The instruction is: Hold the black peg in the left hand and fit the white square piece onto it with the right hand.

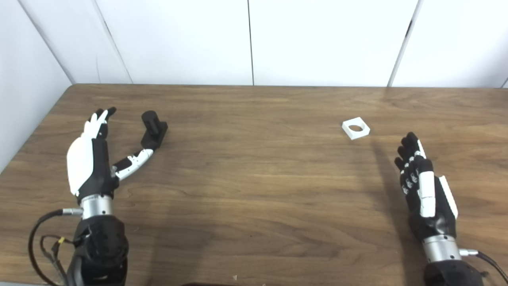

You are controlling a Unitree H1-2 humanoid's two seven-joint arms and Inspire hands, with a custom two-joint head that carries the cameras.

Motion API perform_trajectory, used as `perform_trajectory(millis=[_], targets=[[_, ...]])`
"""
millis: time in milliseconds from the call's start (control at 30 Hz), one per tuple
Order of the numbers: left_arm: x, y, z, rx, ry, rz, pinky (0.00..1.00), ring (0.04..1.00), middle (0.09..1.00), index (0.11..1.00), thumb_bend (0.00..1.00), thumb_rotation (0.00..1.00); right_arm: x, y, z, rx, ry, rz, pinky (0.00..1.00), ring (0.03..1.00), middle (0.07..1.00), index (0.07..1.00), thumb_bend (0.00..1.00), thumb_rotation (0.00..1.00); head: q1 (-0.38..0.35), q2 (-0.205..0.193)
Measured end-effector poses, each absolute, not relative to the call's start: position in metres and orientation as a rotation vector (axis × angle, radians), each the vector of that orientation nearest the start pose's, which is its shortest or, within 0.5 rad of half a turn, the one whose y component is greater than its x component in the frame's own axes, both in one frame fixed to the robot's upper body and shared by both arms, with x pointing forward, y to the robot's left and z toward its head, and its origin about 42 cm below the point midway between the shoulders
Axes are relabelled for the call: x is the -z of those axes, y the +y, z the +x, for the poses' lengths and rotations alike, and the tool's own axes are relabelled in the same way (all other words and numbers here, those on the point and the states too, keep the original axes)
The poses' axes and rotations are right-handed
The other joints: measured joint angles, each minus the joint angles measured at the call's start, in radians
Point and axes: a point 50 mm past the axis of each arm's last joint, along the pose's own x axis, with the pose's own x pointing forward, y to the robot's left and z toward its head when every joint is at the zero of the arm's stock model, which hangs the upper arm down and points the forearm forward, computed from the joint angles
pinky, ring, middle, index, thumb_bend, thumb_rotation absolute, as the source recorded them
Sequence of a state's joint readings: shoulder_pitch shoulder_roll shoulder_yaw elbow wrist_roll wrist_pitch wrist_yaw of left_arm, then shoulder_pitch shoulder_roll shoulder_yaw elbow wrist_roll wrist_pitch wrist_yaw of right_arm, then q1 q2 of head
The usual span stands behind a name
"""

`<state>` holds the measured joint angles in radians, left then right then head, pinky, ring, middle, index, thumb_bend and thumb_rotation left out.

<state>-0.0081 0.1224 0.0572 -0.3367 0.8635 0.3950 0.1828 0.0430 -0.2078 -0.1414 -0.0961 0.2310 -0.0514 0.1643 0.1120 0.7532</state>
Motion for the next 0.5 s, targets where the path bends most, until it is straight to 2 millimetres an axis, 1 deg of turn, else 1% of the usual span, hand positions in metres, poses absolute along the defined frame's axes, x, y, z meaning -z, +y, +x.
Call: perform_trajectory(millis=[133, 267, 333, 500], targets=[[-0.176, 0.284, 0.278, -0.538, 0.0, 1.016, 1.0, 1.0, 0.984, 0.791, 0.75, 0.41, -0.129, -0.308, 0.267, -0.034, -0.136, 0.0, 1.0, 1.0, 1.0, 1.0, 0.6, 1.0, -0.002, -0.006], [-0.172, 0.288, 0.293, -0.536, 0.02, 1.099, 1.0, 1.0, 0.983, 0.784, 0.75, 0.4, -0.129, -0.307, 0.268, -0.033, -0.141, 0.003, 1.0, 1.0, 1.0, 1.0, 0.58, 1.0, -0.005, -0.011], [-0.172, 0.289, 0.301, -0.534, 0.023, 1.114, 1.0, 1.0, 0.98, 0.781, 0.76, 0.37, -0.129, -0.307, 0.269, -0.032, -0.143, 0.004, 1.0, 1.0, 1.0, 1.0, 0.58, 1.0, -0.006, -0.012], [-0.168, 0.29, 0.316, -0.521, 0.042, 1.144, 1.0, 1.0, 0.976, 0.773, 0.76, 0.37, -0.129, -0.306, 0.269, -0.032, -0.145, 0.006, 1.0, 1.0, 1.0, 1.0, 0.58, 1.0, -0.008, -0.014]])
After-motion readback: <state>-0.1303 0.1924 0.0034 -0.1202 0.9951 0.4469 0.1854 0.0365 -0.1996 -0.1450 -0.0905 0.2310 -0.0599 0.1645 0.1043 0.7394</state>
